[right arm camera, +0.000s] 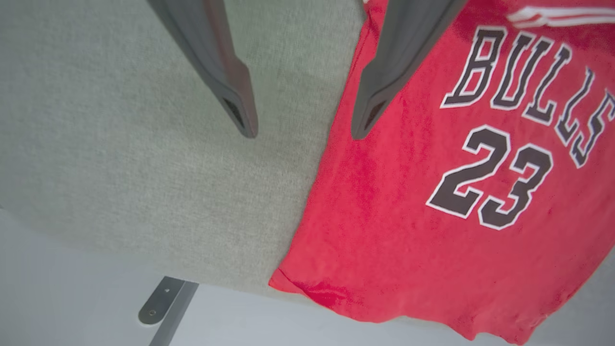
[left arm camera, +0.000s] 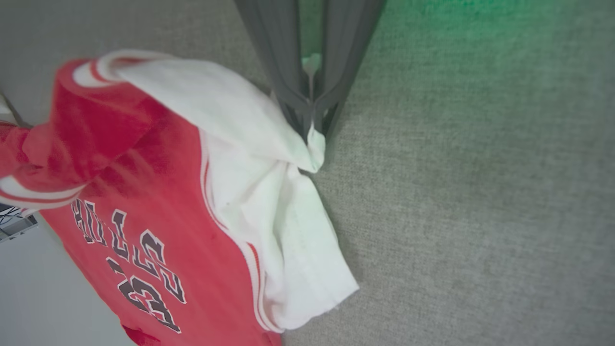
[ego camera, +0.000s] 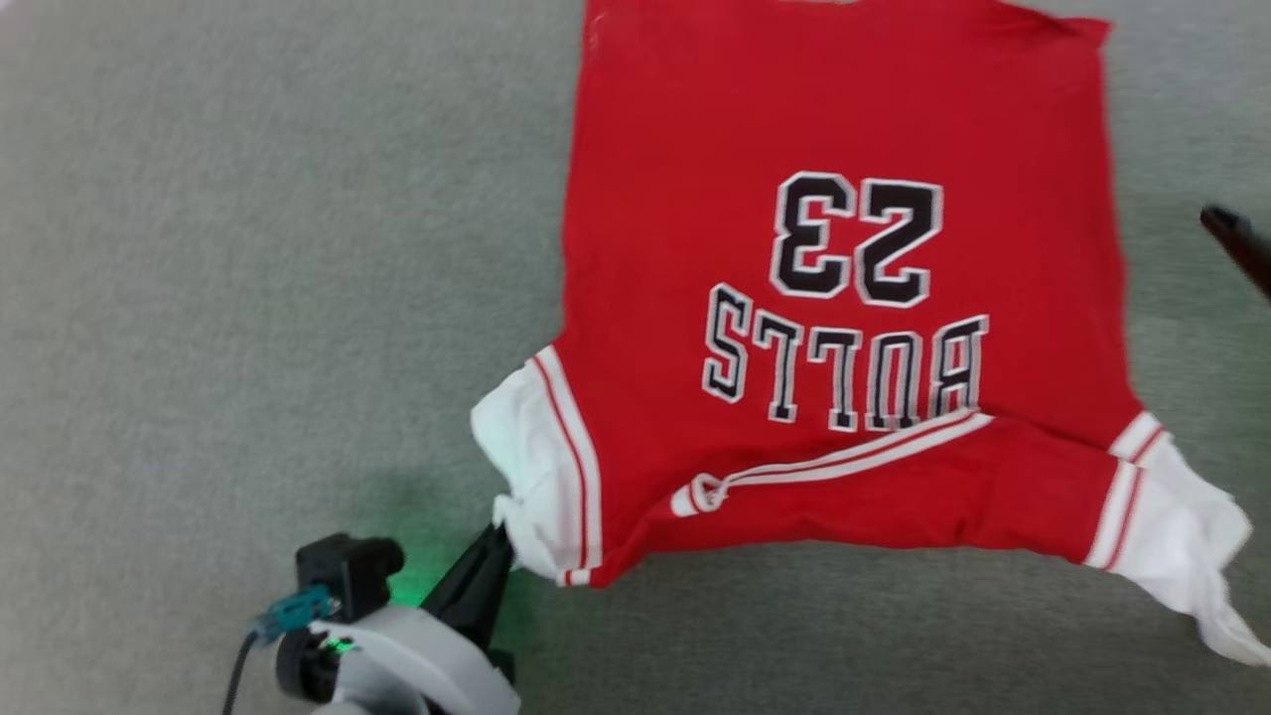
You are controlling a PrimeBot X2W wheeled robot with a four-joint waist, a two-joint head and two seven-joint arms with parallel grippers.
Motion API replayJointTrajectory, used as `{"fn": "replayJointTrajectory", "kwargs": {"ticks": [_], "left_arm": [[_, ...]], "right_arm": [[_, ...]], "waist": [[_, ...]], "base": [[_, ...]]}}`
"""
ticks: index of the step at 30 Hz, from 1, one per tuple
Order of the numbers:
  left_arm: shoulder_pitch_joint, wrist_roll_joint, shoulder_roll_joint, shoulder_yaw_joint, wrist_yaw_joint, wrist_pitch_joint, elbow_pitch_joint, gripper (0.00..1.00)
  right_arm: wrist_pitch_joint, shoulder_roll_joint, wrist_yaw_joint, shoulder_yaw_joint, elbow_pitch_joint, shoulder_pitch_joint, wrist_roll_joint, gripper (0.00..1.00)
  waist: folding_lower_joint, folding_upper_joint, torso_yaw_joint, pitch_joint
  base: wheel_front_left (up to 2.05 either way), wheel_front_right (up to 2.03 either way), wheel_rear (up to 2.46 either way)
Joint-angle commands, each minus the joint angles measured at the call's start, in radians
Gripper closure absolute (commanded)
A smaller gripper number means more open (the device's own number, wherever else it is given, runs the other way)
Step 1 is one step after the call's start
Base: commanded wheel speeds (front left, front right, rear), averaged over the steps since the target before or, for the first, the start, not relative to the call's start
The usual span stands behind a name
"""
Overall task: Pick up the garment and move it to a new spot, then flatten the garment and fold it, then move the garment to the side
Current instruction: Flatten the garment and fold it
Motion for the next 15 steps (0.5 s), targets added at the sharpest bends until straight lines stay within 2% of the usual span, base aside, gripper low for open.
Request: {"fn": "replayJointTrajectory", "kwargs": {"ticks": [1,4,7,15], "left_arm": [[-0.022,0.009,-0.016,-0.011,-0.005,0.008,0.011,1.0],[-0.055,0.02,-0.035,-0.025,-0.018,0.012,0.016,1.0],[-0.083,0.03,-0.058,-0.042,-0.035,0.013,0.025,1.0],[-0.143,0.047,-0.093,-0.066,-0.07,0.014,0.068,1.0]], "right_arm": [[0.028,0.002,-0.001,0.029,0.074,-0.081,-0.025,0.0],[0.081,-0.001,-0.001,0.075,0.216,-0.238,-0.073,0.0],[0.076,0.01,-0.001,0.087,0.348,-0.388,-0.14,0.0],[0.05,0.032,-0.001,0.035,0.67,-0.638,-0.319,0.0]], "waist": [[0.0,0.0,0.067,0.064],[0.0,0.0,0.105,0.109],[0.0,0.0,0.143,0.151],[0.0,0.0,0.227,0.229]], "base": [[0.0,0.0,0.0],[0.0,0.0,0.0],[0.0,0.0,0.0],[0.0,0.0,0.0]]}}
